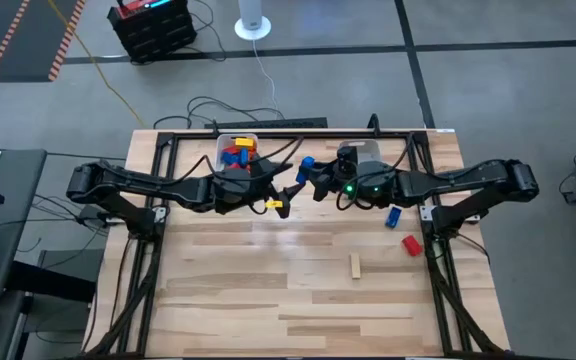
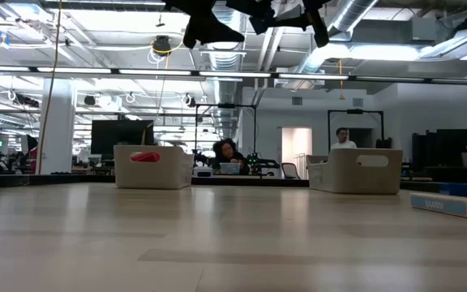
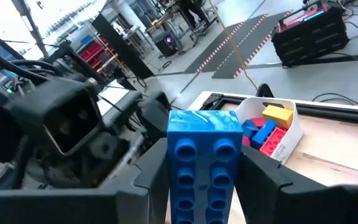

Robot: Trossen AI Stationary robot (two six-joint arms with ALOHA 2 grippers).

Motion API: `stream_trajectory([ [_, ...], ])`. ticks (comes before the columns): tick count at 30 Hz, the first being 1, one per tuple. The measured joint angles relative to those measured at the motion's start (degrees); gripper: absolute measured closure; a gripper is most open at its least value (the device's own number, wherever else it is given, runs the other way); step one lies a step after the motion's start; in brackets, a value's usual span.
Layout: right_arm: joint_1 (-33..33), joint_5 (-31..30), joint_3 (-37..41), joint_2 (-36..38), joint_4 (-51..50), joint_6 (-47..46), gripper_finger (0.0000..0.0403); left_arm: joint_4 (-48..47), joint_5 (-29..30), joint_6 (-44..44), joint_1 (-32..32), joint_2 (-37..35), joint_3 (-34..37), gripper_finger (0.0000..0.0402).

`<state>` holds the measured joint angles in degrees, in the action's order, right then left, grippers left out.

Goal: Sort blocks by size
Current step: Put the blue rectangle game piece into the white bin

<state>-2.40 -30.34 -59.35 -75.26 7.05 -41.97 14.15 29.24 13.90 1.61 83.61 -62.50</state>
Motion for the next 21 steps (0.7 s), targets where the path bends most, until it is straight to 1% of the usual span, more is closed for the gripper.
stream_trajectory([
  [6, -0.35, -0.64, 0.02, -0.15, 4.02, -0.01, 0.0233, 5.74, 0.68, -6.28, -0.14, 0.0, 0.0, 0.0089],
  [11, -0.45, -0.66, 0.02, -0.22, 6.36, -0.03, 0.0233, 7.08, 0.68, -6.41, -0.8, 1.19, 0.04, 0.0089],
  [13, -0.59, -0.76, 0.02, -0.22, 6.57, -0.01, 0.0233, 9.9, 0.65, -6.33, -1.06, 2.04, -0.01, 0.0094],
  [17, -1.28, -0.8, 0.04, -0.22, 7.37, -0.03, 0.0232, 13.6, 0.45, -7.18, -1.05, 3.03, 0.01, 0.0124],
  [21, -1.4, -1.03, 0.04, -0.22, 7.26, -0.01, 0.0232, 14.83, 0.28, -7.19, -1.03, 3.56, 0.0, 0.0181],
])
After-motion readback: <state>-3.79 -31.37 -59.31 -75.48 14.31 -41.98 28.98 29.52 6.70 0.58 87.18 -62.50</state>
